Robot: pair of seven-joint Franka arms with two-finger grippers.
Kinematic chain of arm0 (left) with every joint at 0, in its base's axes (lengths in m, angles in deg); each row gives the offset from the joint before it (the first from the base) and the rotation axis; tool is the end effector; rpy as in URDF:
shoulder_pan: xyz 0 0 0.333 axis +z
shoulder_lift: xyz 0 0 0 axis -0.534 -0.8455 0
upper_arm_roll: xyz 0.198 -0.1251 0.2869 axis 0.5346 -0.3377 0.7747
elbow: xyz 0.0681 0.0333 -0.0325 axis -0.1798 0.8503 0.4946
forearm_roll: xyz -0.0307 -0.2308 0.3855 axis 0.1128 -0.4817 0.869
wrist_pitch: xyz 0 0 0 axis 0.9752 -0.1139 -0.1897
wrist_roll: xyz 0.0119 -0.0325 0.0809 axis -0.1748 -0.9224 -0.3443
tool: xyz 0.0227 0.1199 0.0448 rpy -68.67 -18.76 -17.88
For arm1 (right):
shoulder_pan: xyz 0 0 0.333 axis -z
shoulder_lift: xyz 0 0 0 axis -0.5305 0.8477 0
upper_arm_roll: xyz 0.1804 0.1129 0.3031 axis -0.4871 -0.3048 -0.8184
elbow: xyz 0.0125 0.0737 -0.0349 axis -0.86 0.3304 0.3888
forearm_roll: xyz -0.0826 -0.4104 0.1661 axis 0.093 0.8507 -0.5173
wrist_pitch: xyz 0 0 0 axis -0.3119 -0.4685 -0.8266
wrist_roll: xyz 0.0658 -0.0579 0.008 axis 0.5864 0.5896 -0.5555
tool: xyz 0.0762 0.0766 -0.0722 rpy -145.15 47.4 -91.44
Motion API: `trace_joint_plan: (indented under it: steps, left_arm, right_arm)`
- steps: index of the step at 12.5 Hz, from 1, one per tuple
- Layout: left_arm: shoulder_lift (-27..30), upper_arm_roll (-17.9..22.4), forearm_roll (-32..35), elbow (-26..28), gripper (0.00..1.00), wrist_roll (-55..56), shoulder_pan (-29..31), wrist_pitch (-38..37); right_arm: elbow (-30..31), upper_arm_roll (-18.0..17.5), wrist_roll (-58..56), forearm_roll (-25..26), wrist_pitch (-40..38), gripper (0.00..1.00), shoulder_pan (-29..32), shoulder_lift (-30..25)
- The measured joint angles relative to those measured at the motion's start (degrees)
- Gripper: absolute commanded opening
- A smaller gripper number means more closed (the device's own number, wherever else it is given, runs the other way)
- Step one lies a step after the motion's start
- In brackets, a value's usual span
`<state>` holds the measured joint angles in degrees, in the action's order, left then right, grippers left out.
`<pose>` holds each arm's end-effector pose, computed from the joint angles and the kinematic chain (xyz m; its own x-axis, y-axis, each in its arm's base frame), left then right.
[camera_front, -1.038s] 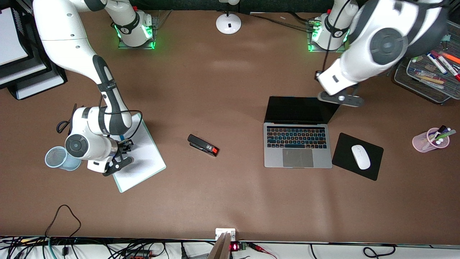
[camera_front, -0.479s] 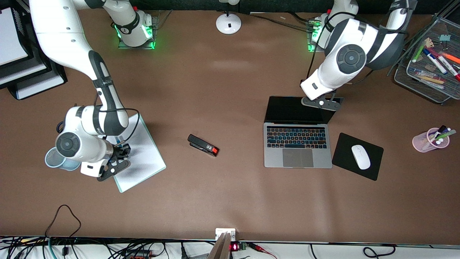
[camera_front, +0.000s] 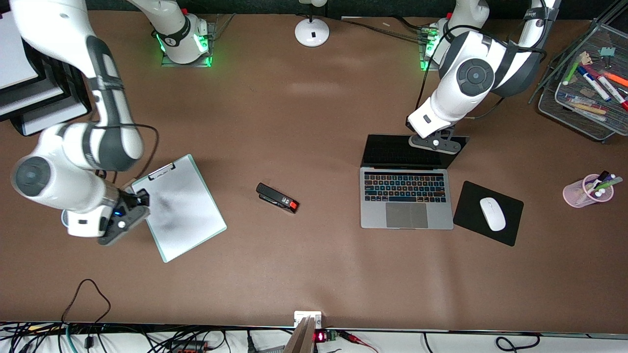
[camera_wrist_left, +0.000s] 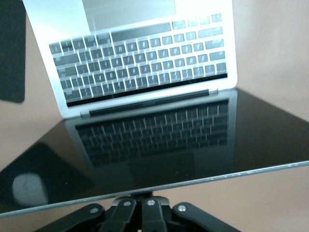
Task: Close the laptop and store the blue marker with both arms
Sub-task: 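Lift the marker with the right gripper while the left gripper reaches the laptop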
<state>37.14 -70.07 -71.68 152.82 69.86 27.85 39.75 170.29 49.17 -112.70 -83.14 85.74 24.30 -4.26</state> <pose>0.5210 -0.2248 0.3513 0.9792 -0.1687 -0.1130 -0.1660 -0.9856 0.0327 0.7785 0.0356 0.3470 0.7214 0.6922 0.0209 0.6924 -0.7214 -0.0085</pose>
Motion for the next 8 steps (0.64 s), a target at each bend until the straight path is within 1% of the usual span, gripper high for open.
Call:
trace_joint_plan:
  steps: [2, 3, 5, 8]
  left_arm:
    - [-0.08, 0.03, 0.07, 0.26, 0.0, -0.12, 0.23, 3.99]
    - [-0.25, 0.04, 0.34, 0.46, 0.0, -0.25, 0.47, 5.98]
    - [-1.09, 0.06, 2.6, 0.58, 0.0, -0.42, 1.0, 9.85]
    - [-3.02, 0.11, 4.8, 0.52, 0.0, -0.91, 1.94, 15.69]
  right_arm:
    - [-0.03, 0.03, -4.52, -1.33, -1.93, 0.08, 1.36, -2.37]
    - [-0.03, 0.06, -8.06, -2.81, -2.87, 0.08, 2.1, -3.51]
    - [-0.07, 0.3, -16.97, -8.03, -4.44, 0.08, 3.95, -5.49]
    - [-0.86, 0.58, -29.81, -13.32, -8.14, 0.08, 7.64, -7.16]
